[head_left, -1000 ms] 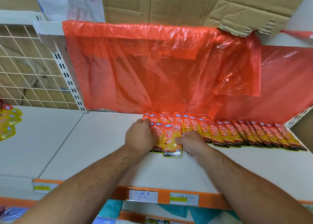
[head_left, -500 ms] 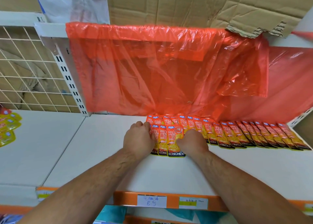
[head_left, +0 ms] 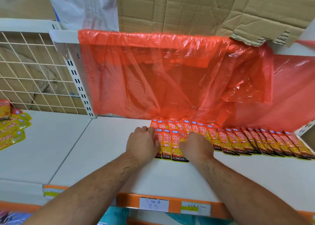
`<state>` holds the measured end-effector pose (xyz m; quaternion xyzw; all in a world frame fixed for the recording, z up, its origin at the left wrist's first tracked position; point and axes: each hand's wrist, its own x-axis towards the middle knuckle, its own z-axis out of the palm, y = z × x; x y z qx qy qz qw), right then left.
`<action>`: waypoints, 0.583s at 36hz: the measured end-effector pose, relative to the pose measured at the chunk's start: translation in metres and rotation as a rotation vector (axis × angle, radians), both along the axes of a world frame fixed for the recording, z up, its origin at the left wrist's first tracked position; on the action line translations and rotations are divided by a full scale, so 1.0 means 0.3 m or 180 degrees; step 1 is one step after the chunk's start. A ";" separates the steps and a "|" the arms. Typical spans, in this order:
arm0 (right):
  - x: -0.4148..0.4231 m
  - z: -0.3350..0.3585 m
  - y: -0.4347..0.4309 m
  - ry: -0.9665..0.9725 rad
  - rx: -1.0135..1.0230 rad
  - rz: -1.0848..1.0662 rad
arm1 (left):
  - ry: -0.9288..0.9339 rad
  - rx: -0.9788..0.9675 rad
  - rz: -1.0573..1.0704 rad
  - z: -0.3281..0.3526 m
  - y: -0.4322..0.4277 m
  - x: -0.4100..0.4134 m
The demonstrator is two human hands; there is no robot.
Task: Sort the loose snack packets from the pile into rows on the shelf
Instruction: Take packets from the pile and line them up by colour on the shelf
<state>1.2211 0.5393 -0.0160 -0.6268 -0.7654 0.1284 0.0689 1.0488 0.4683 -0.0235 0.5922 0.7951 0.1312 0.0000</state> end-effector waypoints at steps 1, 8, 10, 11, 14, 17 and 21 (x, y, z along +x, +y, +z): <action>-0.003 0.001 -0.005 -0.0021 0.0120 0.0110 | 0.0007 -0.0015 0.0016 0.002 -0.004 -0.001; -0.065 -0.008 -0.042 -0.0187 0.0453 0.1467 | 0.0011 -0.0254 0.0226 0.004 -0.082 -0.012; -0.094 -0.008 -0.062 -0.0288 0.0397 0.1770 | 0.0113 -0.0399 0.0355 0.001 -0.124 -0.021; -0.110 -0.009 -0.072 -0.0333 0.0369 0.1884 | 0.0126 -0.0449 0.0427 -0.002 -0.148 -0.029; -0.170 -0.005 -0.100 -0.0389 0.0246 0.2149 | 0.0092 -0.0530 0.0672 -0.002 -0.229 -0.055; -0.241 0.002 -0.136 -0.0376 0.0010 0.2323 | 0.0038 -0.0555 0.0939 0.012 -0.309 -0.087; -0.331 0.023 -0.200 -0.0345 -0.0074 0.2562 | -0.0107 -0.0546 0.1260 0.038 -0.409 -0.148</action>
